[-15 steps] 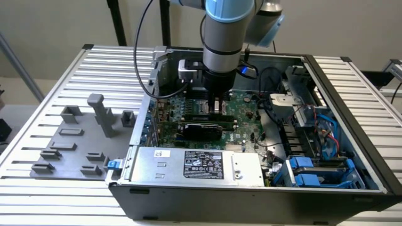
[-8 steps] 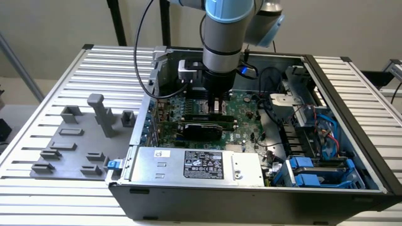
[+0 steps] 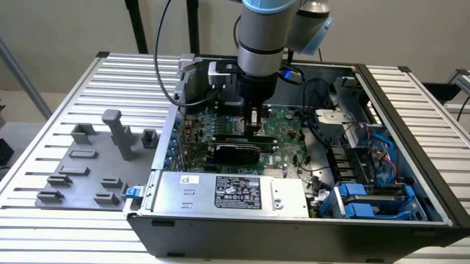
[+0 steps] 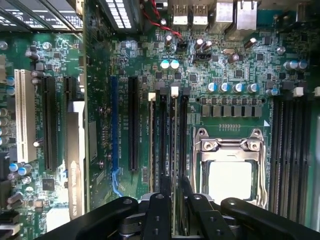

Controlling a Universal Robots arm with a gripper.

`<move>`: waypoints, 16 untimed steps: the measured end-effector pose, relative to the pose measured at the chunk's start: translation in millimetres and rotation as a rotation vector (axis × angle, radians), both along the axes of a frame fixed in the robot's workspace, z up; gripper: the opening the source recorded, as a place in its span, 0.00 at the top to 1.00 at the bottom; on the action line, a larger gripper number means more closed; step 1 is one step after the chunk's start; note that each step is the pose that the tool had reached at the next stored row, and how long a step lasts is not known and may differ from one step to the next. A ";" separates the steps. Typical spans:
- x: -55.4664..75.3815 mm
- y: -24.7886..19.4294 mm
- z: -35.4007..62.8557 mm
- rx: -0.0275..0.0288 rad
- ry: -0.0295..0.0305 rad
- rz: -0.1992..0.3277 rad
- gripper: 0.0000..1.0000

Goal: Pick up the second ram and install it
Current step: 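Insert the second ram into the second slot, then press down the second ram until it locks into place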

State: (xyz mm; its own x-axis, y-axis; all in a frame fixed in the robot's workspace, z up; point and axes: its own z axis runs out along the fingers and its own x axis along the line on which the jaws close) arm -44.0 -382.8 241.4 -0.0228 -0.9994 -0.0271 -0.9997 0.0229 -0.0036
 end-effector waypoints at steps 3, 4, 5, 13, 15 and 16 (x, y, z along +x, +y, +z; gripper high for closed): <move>0.0 0.0 5.6 0.0001 0.0000 0.000 0.78; 0.0 0.0 5.6 0.0003 -0.0002 0.000 0.81; 0.0 0.1 5.7 0.0004 -0.0002 0.000 0.87; -0.1 0.0 5.8 0.0001 -0.0001 0.000 0.89; -0.1 0.0 5.8 0.0001 0.0000 0.000 0.89; -0.1 0.0 5.8 0.0001 0.0000 0.000 0.89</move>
State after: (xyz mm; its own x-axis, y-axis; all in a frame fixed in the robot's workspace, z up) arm -44.1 -382.8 247.2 -0.0228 -0.9994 -0.0272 -0.9997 0.0229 -0.0036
